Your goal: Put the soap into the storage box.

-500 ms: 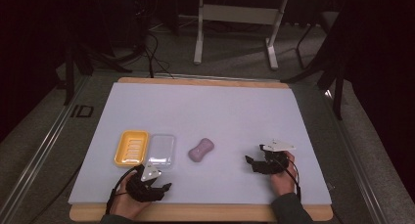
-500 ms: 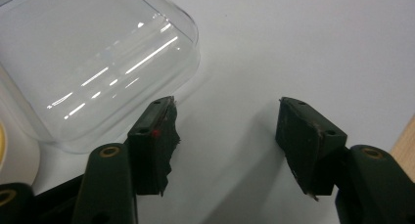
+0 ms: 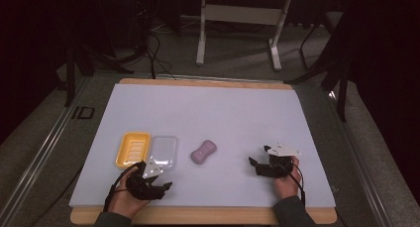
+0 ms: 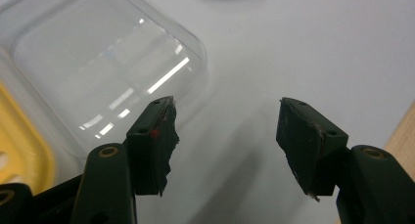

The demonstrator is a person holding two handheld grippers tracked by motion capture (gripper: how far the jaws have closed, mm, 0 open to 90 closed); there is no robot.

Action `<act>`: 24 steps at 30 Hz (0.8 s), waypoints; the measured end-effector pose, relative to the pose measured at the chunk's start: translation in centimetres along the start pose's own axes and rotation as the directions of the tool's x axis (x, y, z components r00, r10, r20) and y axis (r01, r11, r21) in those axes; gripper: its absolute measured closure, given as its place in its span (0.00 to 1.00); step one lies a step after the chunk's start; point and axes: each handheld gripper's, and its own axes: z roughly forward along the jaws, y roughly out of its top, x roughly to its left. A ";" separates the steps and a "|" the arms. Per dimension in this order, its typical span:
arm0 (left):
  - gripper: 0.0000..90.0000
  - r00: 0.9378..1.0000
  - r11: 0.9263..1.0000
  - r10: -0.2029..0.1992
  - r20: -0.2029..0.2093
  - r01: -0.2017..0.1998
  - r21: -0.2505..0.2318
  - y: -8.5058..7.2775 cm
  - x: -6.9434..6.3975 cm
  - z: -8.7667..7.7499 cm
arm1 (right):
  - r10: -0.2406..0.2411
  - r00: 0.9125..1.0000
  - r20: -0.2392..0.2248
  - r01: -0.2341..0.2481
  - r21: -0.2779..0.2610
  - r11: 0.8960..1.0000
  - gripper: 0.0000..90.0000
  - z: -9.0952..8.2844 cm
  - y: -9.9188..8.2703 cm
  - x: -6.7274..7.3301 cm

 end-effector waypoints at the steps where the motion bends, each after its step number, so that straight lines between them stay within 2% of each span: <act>1: 0.44 1.000 1.000 -0.002 -0.001 0.002 -0.006 0.5 0.2 -0.1 | -0.005 1.000 0.000 0.005 0.003 1.000 0.24 0.0 0.0 0.0; 6: 0.46 1.000 1.000 0.000 0.002 0.000 0.002 1.6 1.0 0.2 | -0.016 1.000 0.002 0.016 0.007 1.000 0.24 0.1 0.0 0.2; 12: 0.45 1.000 1.000 0.020 -0.007 -0.020 0.006 2.8 1.3 0.4 | -0.018 1.000 -0.001 0.018 0.005 1.000 0.24 0.0 0.0 0.2; 15: 0.44 1.000 1.000 0.018 -0.007 -0.018 0.007 3.6 1.5 0.5 | -0.021 1.000 -0.002 0.021 0.004 1.000 0.24 0.0 0.0 0.2; 24: 0.42 0.999 0.999 0.047 0.000 -0.047 0.006 5.6 1.5 1.0 | -0.023 1.000 -0.003 0.023 0.000 1.000 0.24 0.0 0.0 0.2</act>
